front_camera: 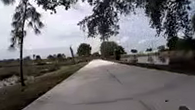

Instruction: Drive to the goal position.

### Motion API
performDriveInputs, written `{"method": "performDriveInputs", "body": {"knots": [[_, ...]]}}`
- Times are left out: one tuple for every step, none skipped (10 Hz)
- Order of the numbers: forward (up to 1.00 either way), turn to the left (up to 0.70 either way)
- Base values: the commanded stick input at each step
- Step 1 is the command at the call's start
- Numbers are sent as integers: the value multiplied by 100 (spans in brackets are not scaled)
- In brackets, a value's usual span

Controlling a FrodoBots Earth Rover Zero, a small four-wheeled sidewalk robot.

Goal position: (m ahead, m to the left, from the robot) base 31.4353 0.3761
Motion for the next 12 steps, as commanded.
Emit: {"method": "performDriveInputs", "body": {"knots": [[100,0],[100,0],[100,0],[100,0],[100,0],[100,0],[100,0],[100,0],[100,0],[100,0],[100,-24],[100,-7]]}}
